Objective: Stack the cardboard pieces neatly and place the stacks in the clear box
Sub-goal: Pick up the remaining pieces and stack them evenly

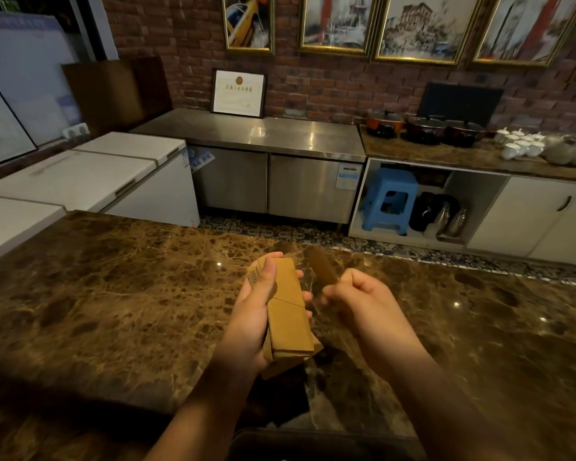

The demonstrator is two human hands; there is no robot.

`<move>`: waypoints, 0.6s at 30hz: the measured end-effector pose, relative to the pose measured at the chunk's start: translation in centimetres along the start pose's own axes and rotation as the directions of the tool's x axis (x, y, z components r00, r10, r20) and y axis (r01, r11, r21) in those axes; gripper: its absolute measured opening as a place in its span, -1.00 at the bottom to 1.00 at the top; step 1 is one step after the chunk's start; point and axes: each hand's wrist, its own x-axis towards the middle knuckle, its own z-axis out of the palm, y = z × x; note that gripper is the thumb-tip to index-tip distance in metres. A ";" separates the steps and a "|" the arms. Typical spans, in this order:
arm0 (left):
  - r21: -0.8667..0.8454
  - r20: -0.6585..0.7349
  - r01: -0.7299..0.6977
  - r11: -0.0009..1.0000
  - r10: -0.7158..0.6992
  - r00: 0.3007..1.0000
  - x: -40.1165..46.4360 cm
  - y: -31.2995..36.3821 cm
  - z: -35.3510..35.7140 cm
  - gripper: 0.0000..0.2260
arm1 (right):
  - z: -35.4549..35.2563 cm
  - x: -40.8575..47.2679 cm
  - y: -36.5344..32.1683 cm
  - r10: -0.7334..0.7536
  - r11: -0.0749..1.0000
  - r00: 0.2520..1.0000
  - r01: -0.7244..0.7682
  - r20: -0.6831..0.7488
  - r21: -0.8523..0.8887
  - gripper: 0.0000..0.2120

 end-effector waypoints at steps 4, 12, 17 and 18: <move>0.000 -0.013 0.017 1.000 -0.017 1.000 0.0 0.0 -0.3 -0.49 | 0.3 -0.4 0.2 0.052 0.999 0.997 -0.051 0.058 -0.013 -0.85; -0.068 -0.013 0.032 0.997 -0.033 0.999 0.3 -0.5 -1.0 -0.53 | 0.9 -0.3 1.0 0.029 0.999 0.998 -0.027 0.062 -0.030 -0.57; -0.136 0.022 0.044 0.990 -0.041 0.999 0.2 -1.0 -1.5 -0.60 | 2.4 0.4 2.5 -0.049 0.949 0.999 0.050 0.011 -0.312 -0.51; -0.156 0.017 0.055 0.986 -0.053 0.998 0.1 -1.2 -1.7 -0.59 | 2.6 0.5 3.0 -0.078 0.917 0.997 0.074 0.004 -0.392 -0.50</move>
